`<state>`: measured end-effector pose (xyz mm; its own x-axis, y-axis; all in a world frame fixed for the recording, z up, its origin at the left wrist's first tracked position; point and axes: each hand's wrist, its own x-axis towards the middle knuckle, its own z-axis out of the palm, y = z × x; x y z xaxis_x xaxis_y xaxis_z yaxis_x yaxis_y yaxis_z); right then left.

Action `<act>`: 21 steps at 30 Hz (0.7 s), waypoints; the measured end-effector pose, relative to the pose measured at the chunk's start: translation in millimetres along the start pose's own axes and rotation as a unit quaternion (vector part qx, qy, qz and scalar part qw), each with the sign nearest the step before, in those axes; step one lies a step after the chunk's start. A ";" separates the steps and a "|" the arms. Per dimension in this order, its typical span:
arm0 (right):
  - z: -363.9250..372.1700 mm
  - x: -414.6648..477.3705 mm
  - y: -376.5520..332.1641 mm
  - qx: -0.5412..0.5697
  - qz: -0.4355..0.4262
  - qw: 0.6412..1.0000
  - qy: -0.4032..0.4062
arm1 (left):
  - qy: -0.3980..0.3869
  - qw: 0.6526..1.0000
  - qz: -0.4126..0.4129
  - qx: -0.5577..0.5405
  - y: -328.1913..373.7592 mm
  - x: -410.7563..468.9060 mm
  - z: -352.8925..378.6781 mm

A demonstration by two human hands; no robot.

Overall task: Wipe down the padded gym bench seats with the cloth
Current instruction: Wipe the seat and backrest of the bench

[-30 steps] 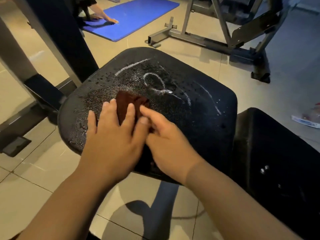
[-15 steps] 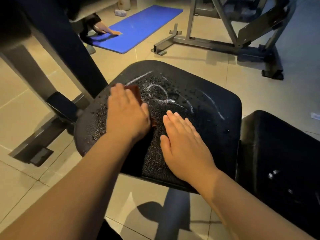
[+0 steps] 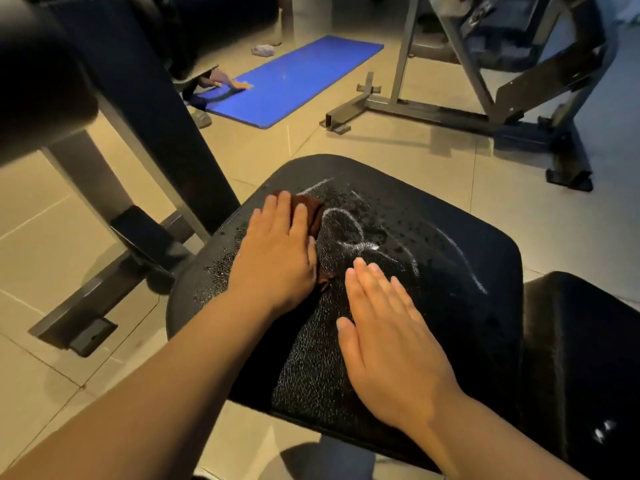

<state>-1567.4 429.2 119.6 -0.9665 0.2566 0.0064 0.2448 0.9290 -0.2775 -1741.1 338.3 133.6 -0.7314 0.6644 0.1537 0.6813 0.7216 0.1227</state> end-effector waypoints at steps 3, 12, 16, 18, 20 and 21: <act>-1.1 3.5 -0.6 -0.002 0.005 1.000 -0.002 | -0.037 0.988 0.134 -0.060 -17.3 -7.7 -8.9; -7.0 4.3 -4.0 0.029 0.040 0.999 0.010 | -0.006 0.996 0.086 -0.021 21.6 46.0 9.0; -4.0 4.0 -3.0 0.018 0.031 0.999 0.016 | -0.041 0.977 0.204 -0.043 14.6 10.8 3.8; -2.5 3.5 -1.5 0.013 0.031 0.999 0.017 | -0.022 0.988 0.156 0.000 0.0 19.7 3.2; 1.2 2.4 -0.1 0.009 0.023 0.999 0.021 | -0.022 0.997 0.065 0.030 -2.4 40.5 1.6; 3.3 2.2 0.1 0.008 0.019 0.999 0.031 | -0.022 0.999 0.027 0.027 1.6 50.3 2.1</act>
<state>-1569.7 428.9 116.5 -0.9496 0.3086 0.0558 0.2799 0.9141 -0.2933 -1776.8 373.3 139.5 -0.6955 0.7092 0.1155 0.7176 0.6937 0.0620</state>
